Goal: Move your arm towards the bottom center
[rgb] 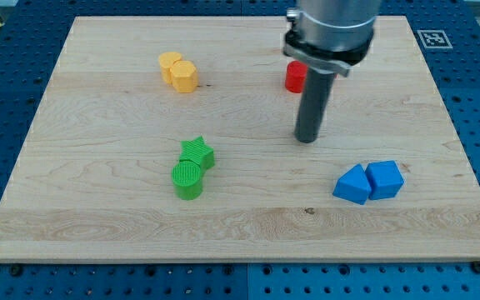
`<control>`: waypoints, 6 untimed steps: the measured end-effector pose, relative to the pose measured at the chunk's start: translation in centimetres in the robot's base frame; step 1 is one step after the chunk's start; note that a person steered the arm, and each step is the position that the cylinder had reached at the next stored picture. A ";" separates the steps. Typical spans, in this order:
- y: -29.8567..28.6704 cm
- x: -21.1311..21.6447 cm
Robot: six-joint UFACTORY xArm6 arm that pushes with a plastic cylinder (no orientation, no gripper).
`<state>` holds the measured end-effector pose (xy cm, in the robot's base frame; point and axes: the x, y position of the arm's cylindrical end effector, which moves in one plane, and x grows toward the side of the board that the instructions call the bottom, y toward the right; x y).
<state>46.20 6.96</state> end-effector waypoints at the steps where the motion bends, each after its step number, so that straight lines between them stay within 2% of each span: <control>1: -2.7 0.0; 6: -2.7 2.5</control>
